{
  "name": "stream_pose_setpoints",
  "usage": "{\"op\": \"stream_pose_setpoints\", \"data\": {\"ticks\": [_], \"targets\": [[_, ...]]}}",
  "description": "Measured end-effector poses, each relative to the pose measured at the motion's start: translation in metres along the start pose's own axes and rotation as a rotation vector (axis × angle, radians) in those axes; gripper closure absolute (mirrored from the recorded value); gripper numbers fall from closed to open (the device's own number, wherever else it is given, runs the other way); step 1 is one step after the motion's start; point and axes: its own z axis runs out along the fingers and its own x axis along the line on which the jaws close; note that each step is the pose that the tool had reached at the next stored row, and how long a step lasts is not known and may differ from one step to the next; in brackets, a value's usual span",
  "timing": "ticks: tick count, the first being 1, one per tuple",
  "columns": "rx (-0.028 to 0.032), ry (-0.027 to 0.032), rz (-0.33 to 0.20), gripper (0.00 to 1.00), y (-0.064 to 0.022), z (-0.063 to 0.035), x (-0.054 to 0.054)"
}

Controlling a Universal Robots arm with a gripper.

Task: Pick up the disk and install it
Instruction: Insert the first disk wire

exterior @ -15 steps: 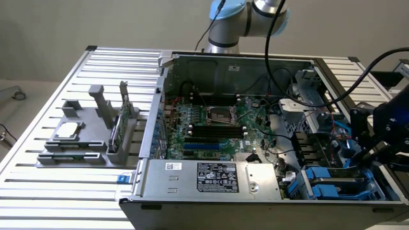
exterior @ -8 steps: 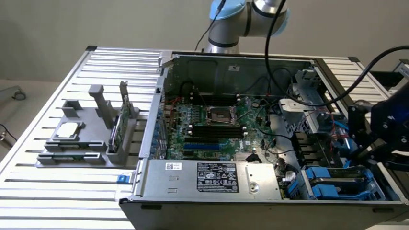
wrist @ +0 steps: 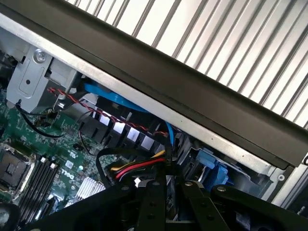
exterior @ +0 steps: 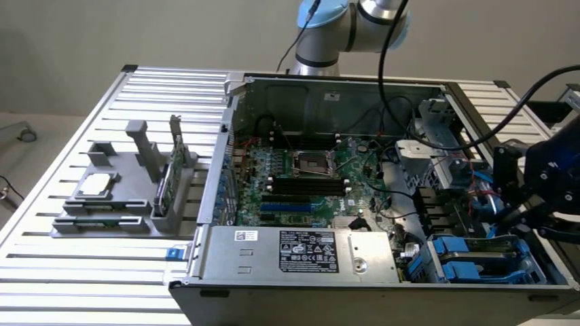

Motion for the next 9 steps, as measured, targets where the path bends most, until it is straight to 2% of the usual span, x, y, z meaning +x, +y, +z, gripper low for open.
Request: {"op": "stream_pose_setpoints", "data": {"ticks": [9], "targets": [[0.0198,0.0186,0.092,0.83,0.0,0.0,0.0]]}}
